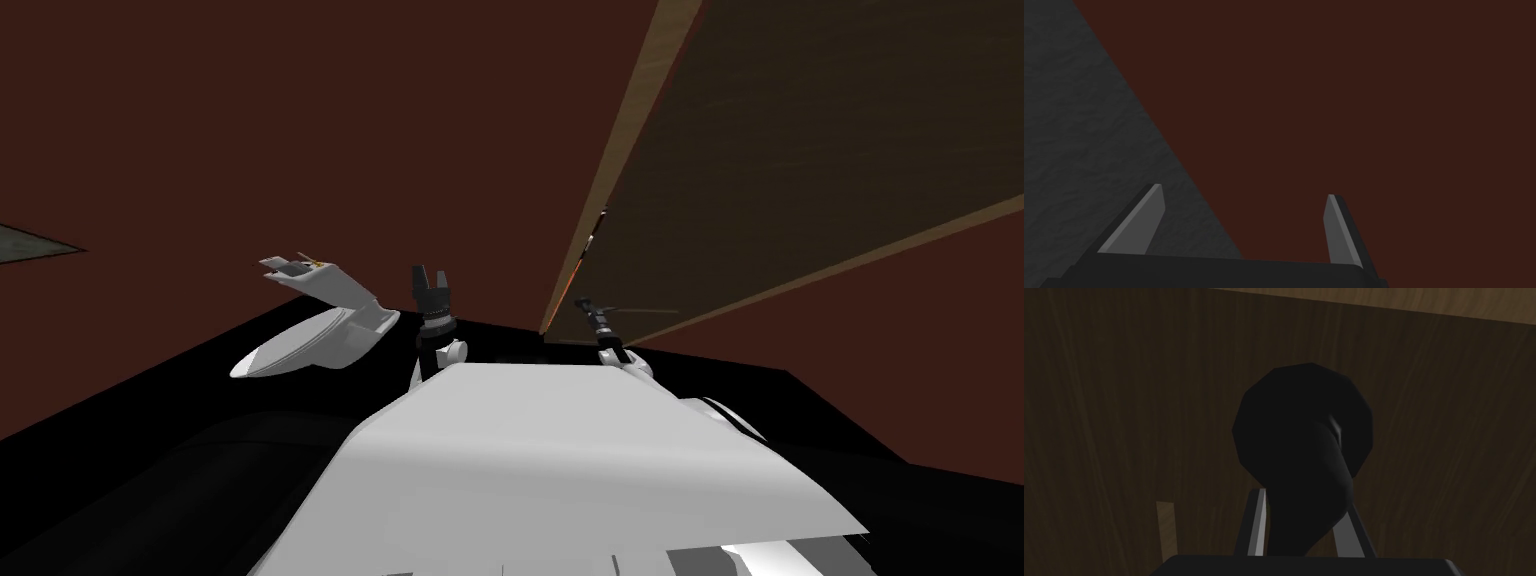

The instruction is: Pull the door open

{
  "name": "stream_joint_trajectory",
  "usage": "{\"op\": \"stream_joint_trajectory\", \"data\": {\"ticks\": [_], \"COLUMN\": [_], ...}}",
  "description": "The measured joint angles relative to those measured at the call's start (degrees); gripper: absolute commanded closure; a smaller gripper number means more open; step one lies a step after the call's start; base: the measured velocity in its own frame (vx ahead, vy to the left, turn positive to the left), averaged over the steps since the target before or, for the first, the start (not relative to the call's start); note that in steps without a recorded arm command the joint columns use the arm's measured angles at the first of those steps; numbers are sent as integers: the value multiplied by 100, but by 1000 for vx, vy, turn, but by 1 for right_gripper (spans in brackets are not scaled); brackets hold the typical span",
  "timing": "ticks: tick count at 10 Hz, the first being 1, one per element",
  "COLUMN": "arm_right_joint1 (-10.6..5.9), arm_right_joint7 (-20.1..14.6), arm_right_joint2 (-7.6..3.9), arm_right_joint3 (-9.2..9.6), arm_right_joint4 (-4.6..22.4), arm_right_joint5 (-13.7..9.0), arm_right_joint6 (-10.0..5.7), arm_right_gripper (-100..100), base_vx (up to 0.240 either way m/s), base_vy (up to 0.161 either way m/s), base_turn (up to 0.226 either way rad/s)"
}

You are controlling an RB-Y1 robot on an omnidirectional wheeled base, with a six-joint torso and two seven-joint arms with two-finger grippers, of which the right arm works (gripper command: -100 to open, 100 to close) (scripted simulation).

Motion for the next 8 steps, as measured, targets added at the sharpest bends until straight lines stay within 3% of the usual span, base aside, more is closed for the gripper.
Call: {"op": "stream_joint_trajectory", "data": {"ticks": [1,5,7,8], "arm_right_joint1": [134,436,462,471], "arm_right_joint7": [-68,-328,-447,-462], "arm_right_joint2": [-73,-328,-419,-415], "arm_right_joint3": [52,271,364,378], "arm_right_joint4": [-133,-220,-127,-117], "arm_right_joint5": [4,33,53,57], "arm_right_joint6": [-15,-311,-491,-507], "arm_right_gripper": [100,100,100,100], "base_vx": [-180,-161,-90,-117], "base_vy": [-78,-76,-22,-46], "base_turn": [144,138,62,148]}}
